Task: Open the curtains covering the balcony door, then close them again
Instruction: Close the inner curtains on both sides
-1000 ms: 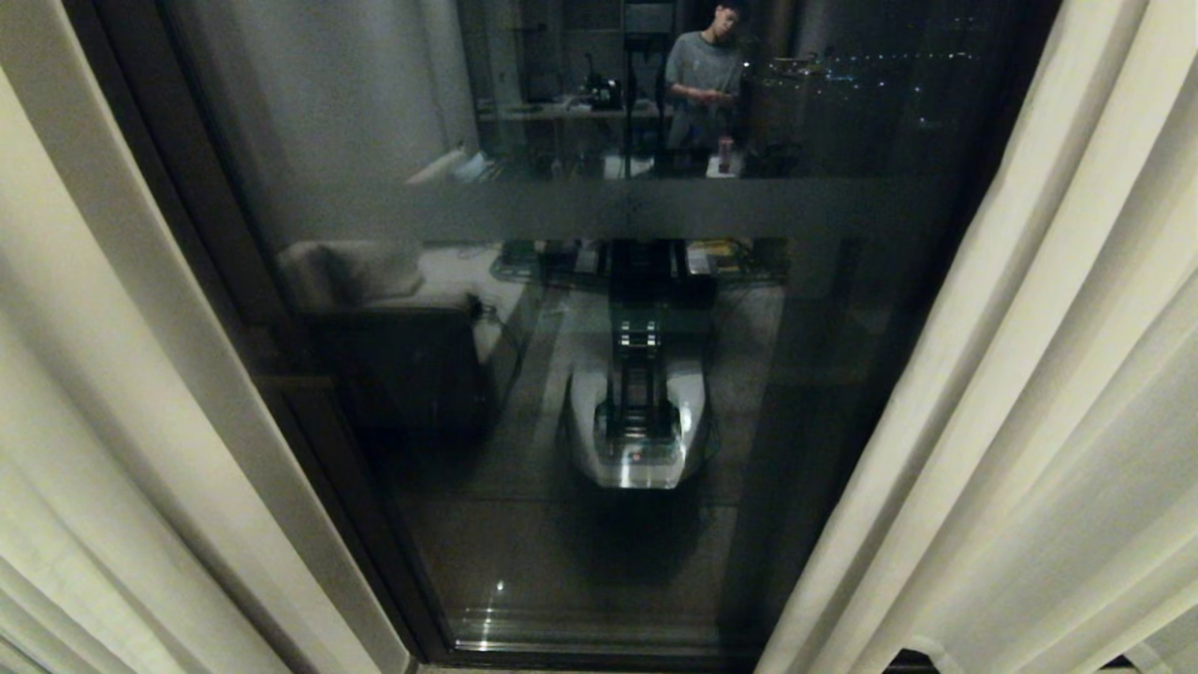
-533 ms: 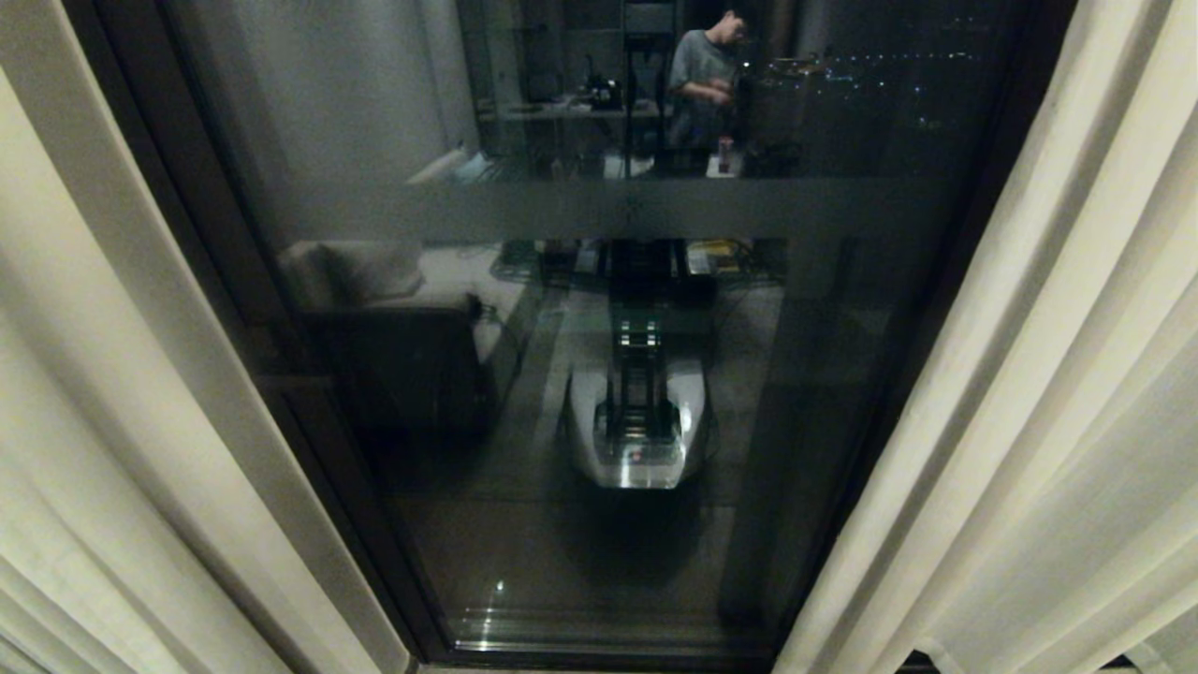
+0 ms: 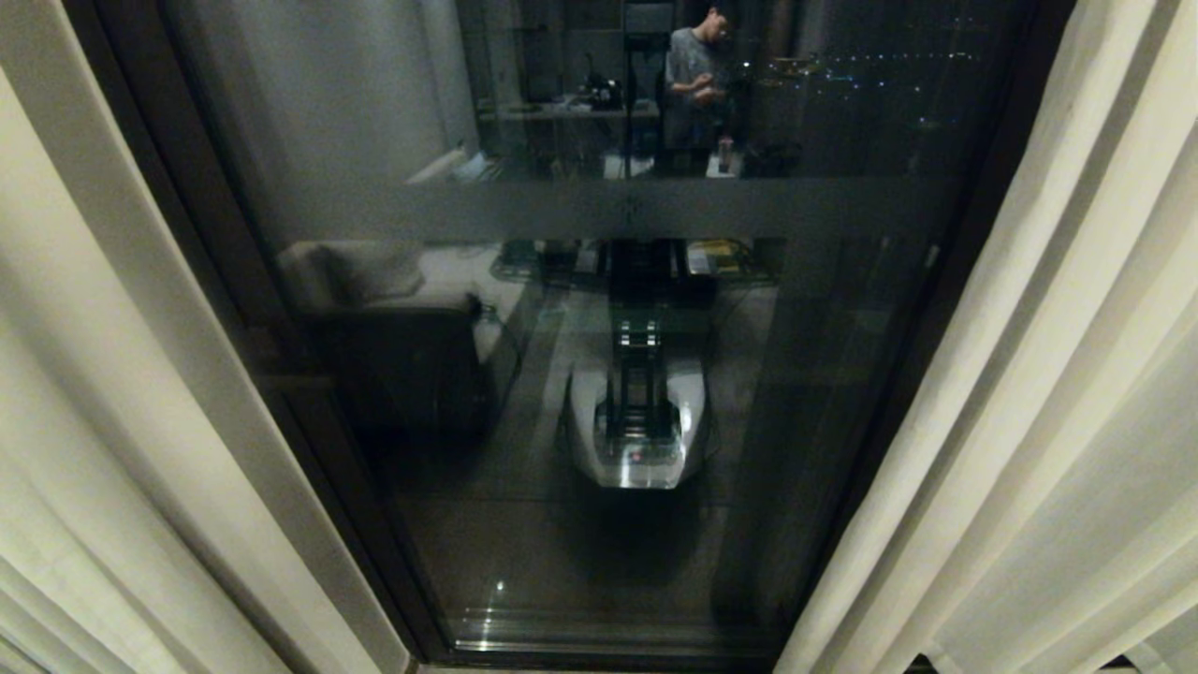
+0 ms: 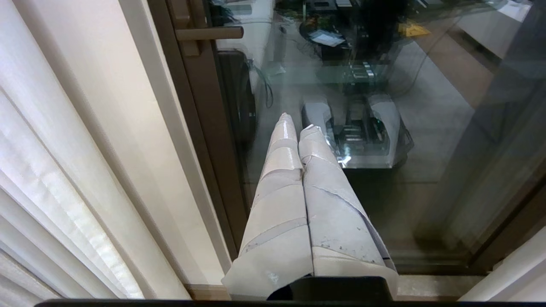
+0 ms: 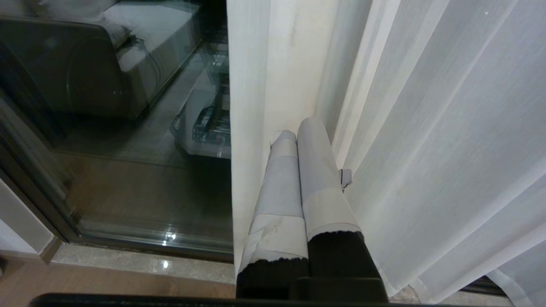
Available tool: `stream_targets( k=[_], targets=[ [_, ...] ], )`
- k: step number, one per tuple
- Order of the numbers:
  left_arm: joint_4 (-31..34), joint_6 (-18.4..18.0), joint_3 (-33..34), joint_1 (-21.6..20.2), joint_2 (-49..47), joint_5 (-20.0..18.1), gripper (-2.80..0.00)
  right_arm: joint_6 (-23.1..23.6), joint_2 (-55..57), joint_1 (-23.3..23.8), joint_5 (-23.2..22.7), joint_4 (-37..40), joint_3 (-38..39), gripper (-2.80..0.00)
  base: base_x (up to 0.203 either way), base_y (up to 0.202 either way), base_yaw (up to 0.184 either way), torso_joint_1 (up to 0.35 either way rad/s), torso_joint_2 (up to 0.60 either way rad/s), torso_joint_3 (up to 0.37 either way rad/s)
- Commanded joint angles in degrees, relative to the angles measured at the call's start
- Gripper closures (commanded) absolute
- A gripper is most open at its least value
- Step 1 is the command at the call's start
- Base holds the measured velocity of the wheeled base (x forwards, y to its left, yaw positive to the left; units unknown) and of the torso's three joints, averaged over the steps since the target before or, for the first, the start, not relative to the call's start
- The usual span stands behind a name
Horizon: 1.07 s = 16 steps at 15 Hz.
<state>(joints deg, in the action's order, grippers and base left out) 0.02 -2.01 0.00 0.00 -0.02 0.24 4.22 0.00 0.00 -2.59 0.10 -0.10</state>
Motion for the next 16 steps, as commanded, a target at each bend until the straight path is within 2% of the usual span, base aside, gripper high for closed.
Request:
stream_targets(
  k=[1, 16],
  targets=[
    [-0.02, -0.01, 0.00, 0.00, 0.02, 0.02, 0.00, 0.05, 0.00, 0.00, -0.05, -0.01, 0.01, 0.00, 0.000, 0.000, 0.000, 0.000, 0.00, 0.000],
    [0.06, -0.10, 0.00, 0.00, 0.02, 0.02, 0.00, 0.05, 0.04, 0.00, -0.05, -0.01, 0.01, 0.00, 0.000, 0.000, 0.000, 0.000, 0.00, 0.000]
  ],
)
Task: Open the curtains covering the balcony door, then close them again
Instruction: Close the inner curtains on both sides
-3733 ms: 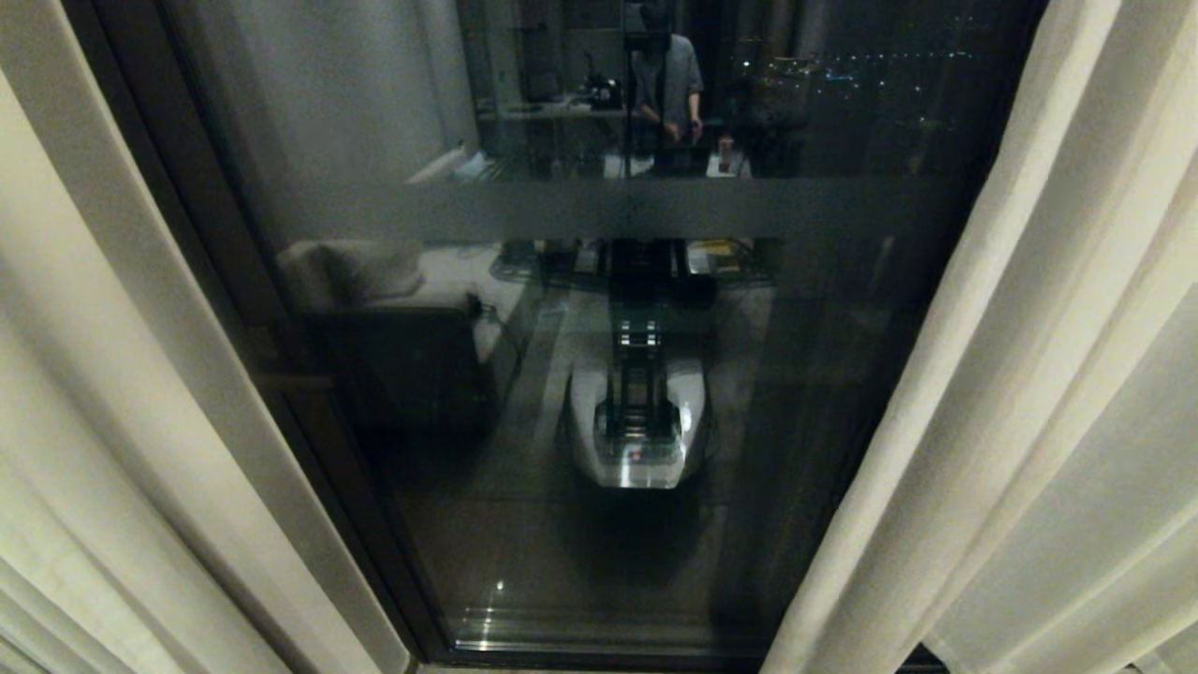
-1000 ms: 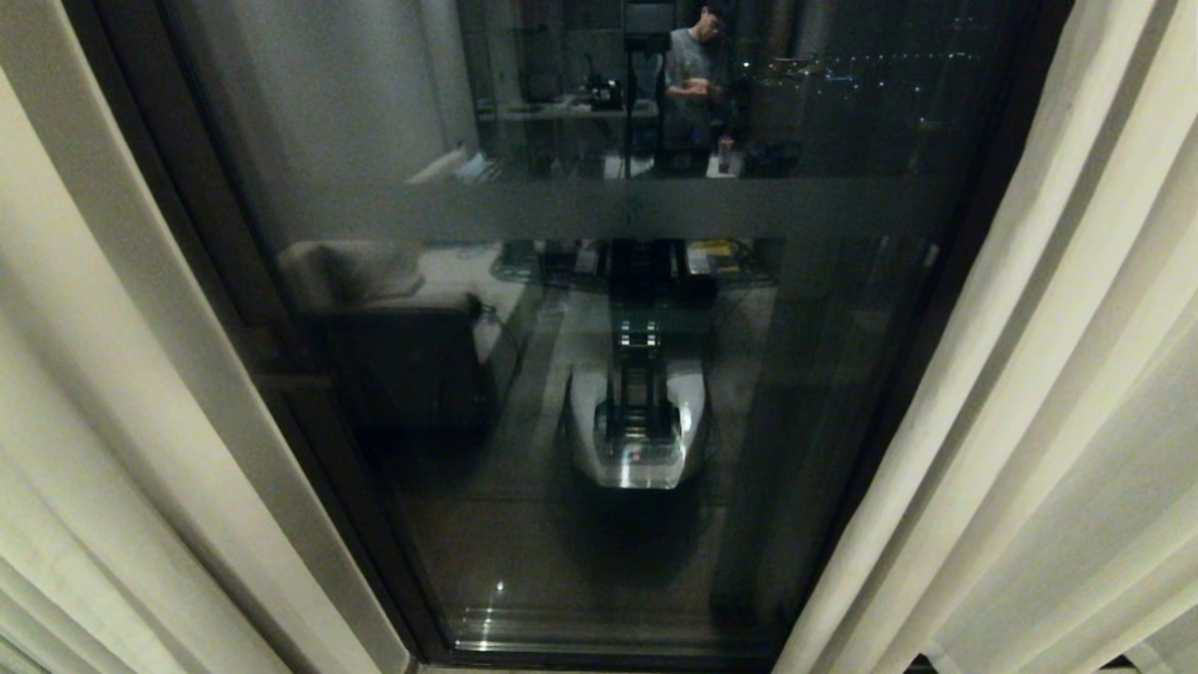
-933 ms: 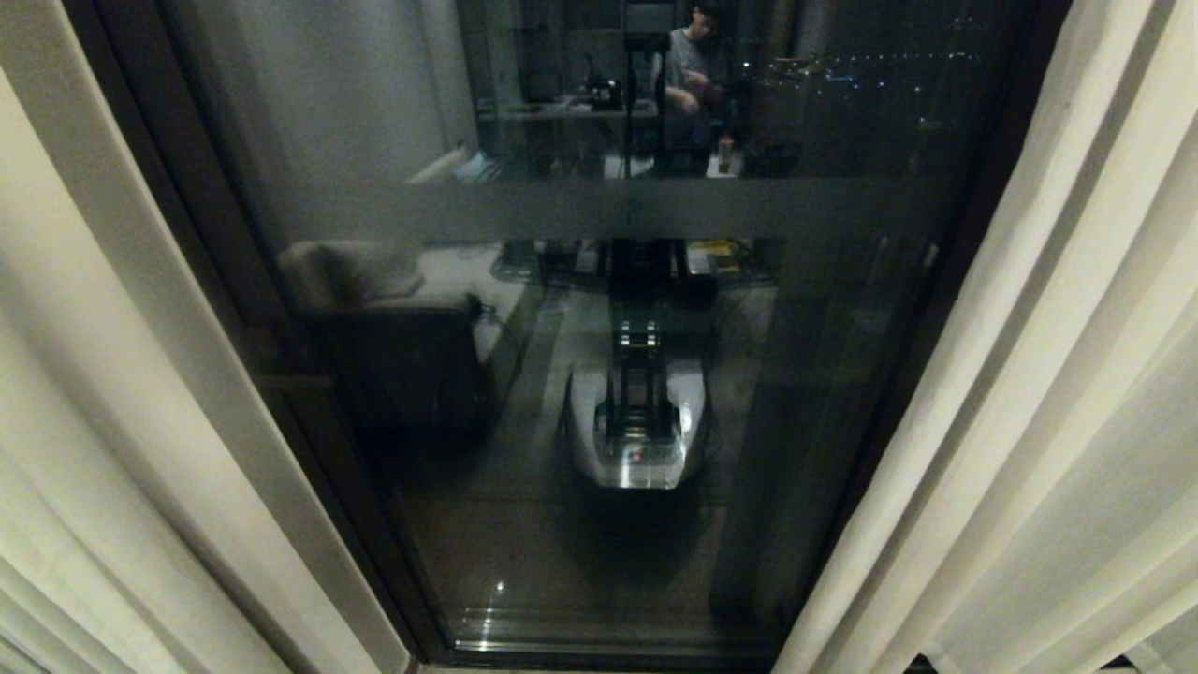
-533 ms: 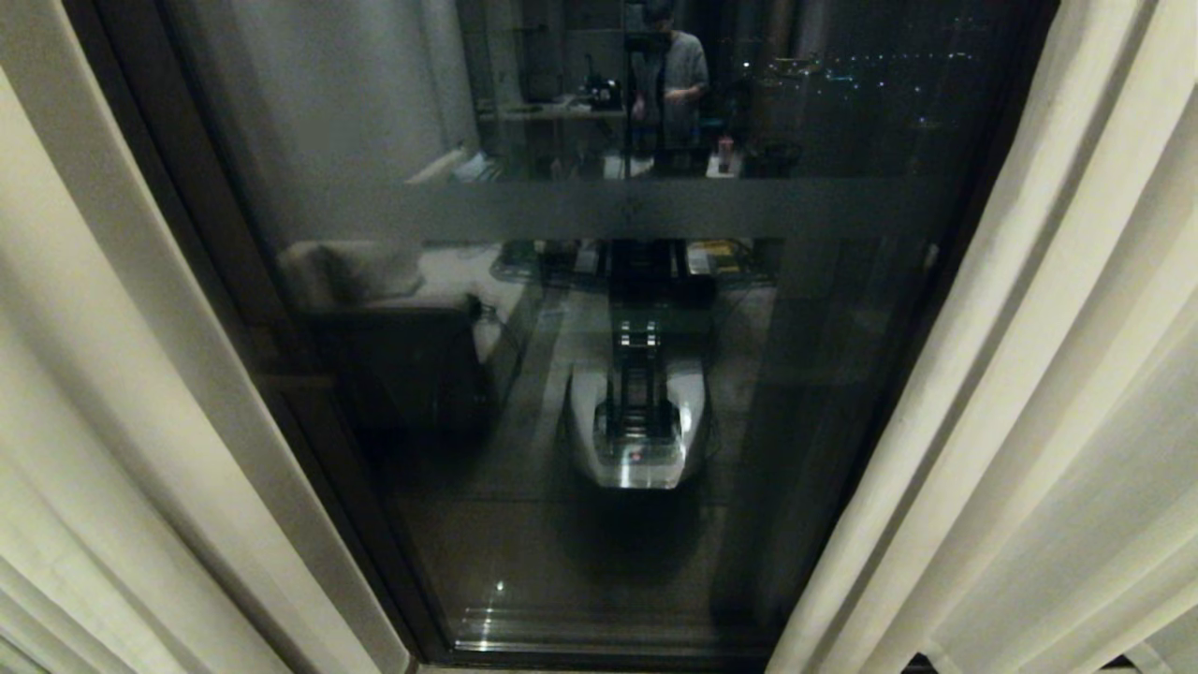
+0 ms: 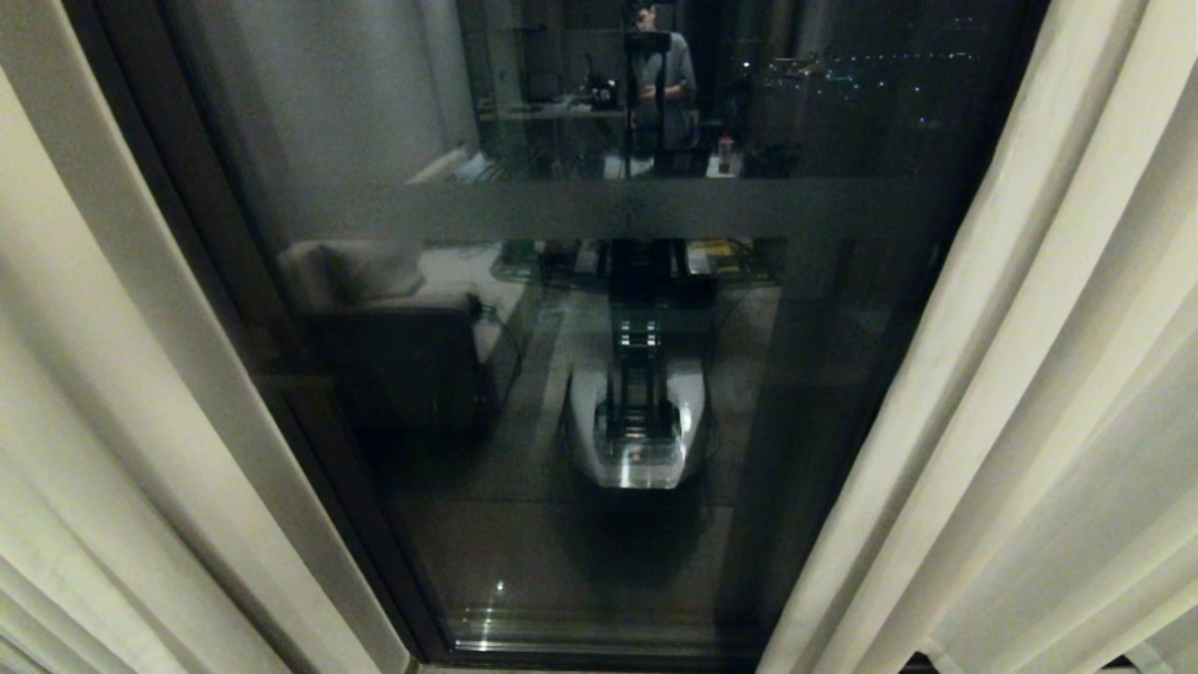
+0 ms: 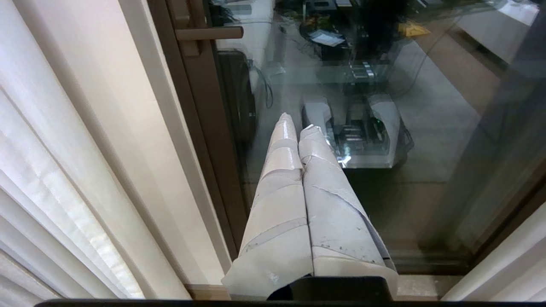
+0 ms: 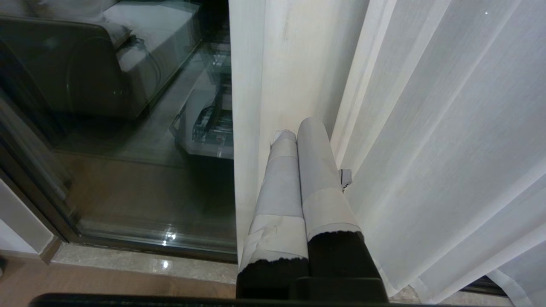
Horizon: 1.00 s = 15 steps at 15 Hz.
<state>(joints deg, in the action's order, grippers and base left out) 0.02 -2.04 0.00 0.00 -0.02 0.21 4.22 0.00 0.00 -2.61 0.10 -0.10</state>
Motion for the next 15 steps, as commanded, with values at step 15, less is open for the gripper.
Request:
stream_targets(
  k=[15],
  targets=[
    [0.00, 0.81, 0.00, 0.00, 0.02, 0.14, 0.00, 0.05, 0.00, 0.00, -0.03, -0.01, 0.01, 0.00, 0.000, 0.087, -0.002, 0.001, 0.00, 0.002]
  ],
)
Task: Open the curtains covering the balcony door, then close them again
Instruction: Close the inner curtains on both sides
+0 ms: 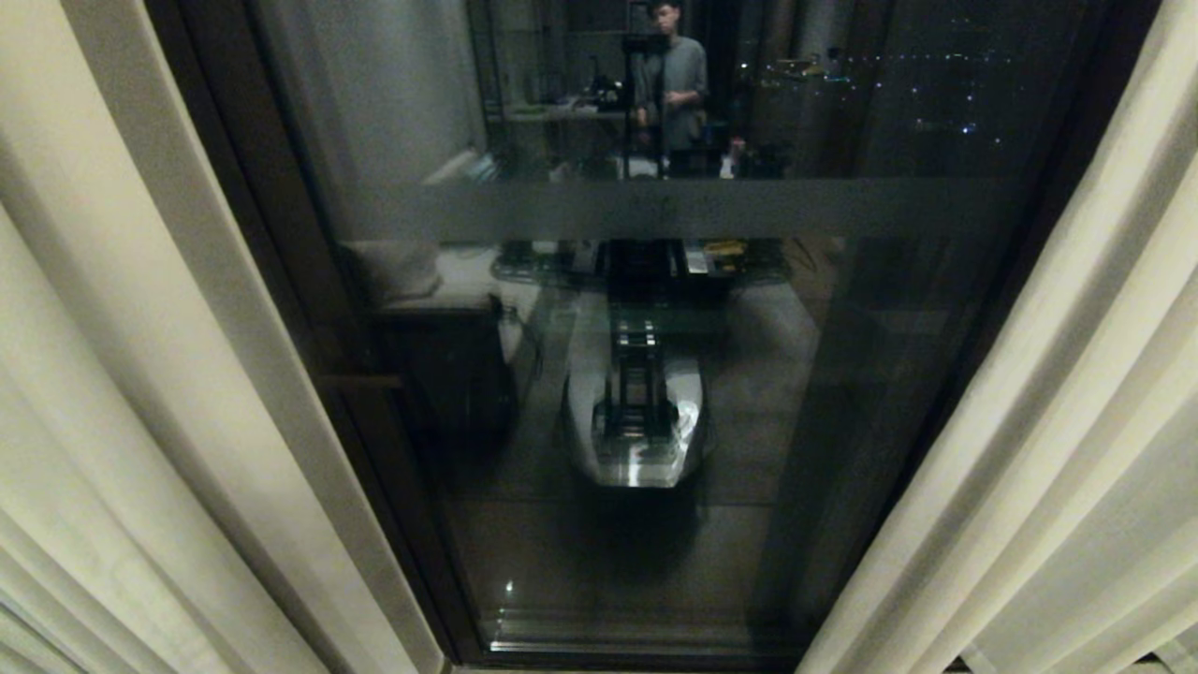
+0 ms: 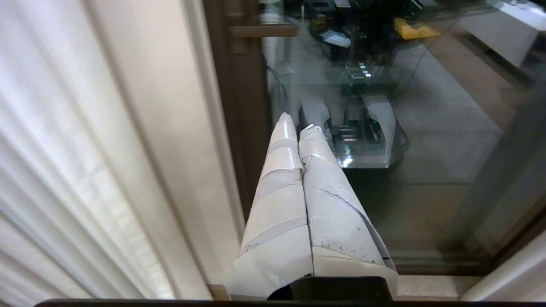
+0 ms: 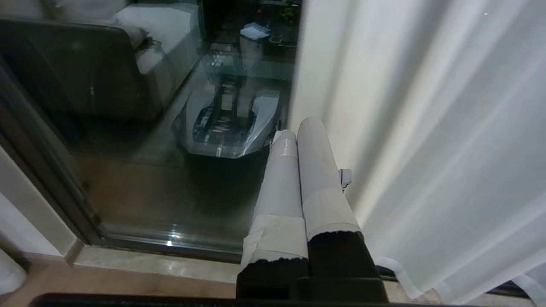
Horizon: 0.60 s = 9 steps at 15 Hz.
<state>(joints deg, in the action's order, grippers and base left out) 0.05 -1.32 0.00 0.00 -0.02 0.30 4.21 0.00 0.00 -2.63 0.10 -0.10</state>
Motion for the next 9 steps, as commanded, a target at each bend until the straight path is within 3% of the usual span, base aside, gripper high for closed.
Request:
stream_targets(
  k=[1, 7, 9],
  targets=[
    [-0.02, 0.09, 0.00, 0.00, 0.02, 0.05, 0.00, 0.01, 0.09, 0.00, 0.00, -0.01, 0.01, 0.00, 0.000, 0.193, 0.003, 0.002, 0.00, 0.002],
    [-0.05, 0.44, 0.00, 0.00, 0.02, 0.05, 0.00, 0.01, 0.00, 0.00, 0.00, -0.01, 0.01, 0.00, 0.000, 0.189, -0.001, 0.003, 0.00, 0.001],
    [-0.05, 0.44, 0.00, 0.00, 0.02, 0.05, 0.00, 0.05, 0.00, 0.00, 0.00, -0.01, 0.01, 0.00, 0.000, 0.106, 0.002, 0.003, 0.00, 0.004]
  ],
)
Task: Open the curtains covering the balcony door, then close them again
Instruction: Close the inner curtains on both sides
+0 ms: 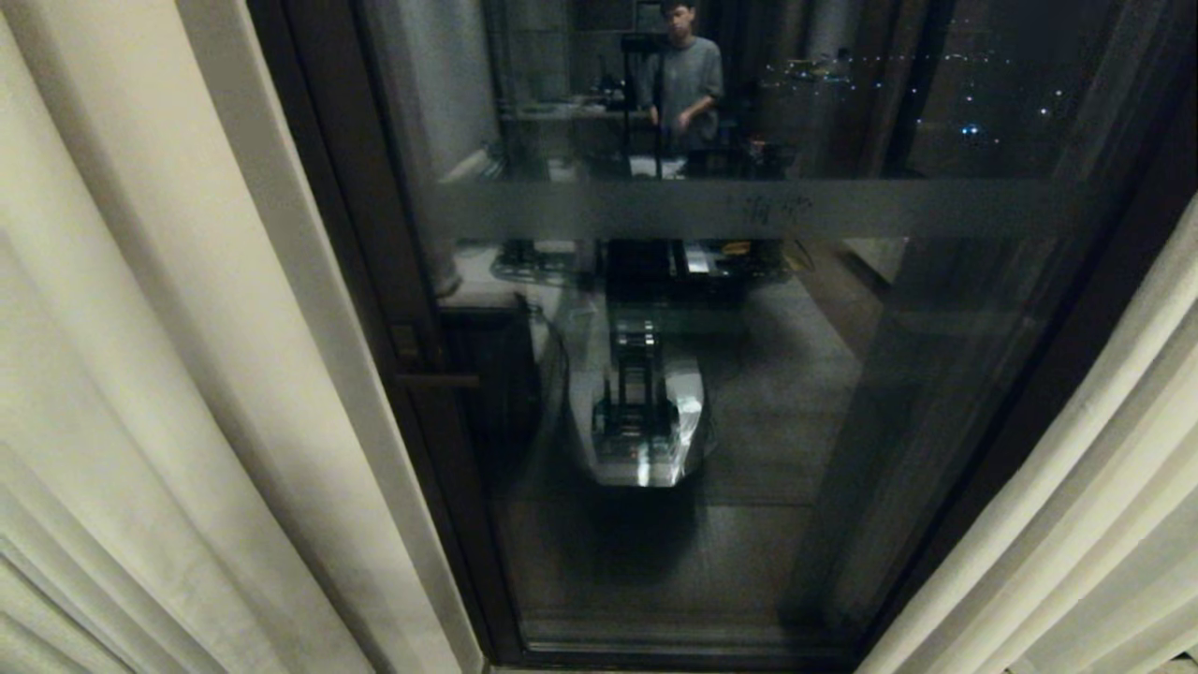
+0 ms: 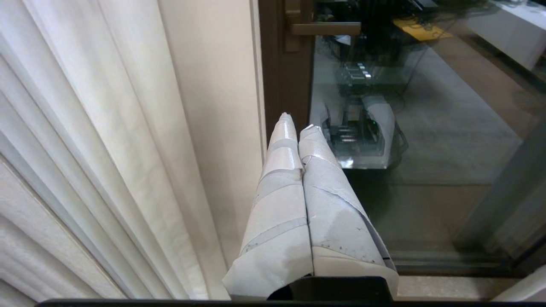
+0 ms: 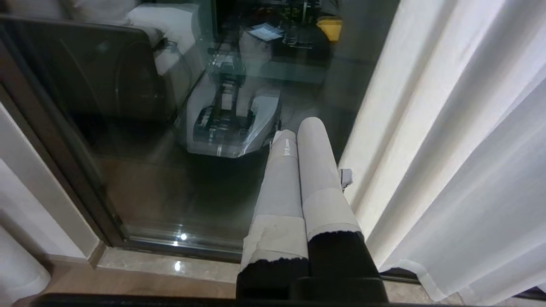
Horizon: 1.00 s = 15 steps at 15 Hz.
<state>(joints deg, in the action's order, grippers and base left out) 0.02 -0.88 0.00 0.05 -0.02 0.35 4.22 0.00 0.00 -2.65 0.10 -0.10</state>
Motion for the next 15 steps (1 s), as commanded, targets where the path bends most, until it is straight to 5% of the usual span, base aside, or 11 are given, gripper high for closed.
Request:
stream_targets(
  k=[1, 15],
  targets=[
    [-0.02, 0.00, 0.00, -0.05, 0.02, -0.01, 0.00, 0.05, 0.05, 0.00, 0.01, -0.01, 0.01, 0.00, 0.000, 0.000, 0.000, 0.000, 0.00, 0.000],
    [-0.28, 0.09, -0.10, -0.05, 0.02, 0.18, 0.00, 0.00, 0.09, 0.00, 0.01, -0.01, 0.01, 0.00, 0.000, 0.000, 0.000, 0.000, 0.00, 0.000]
  ],
)
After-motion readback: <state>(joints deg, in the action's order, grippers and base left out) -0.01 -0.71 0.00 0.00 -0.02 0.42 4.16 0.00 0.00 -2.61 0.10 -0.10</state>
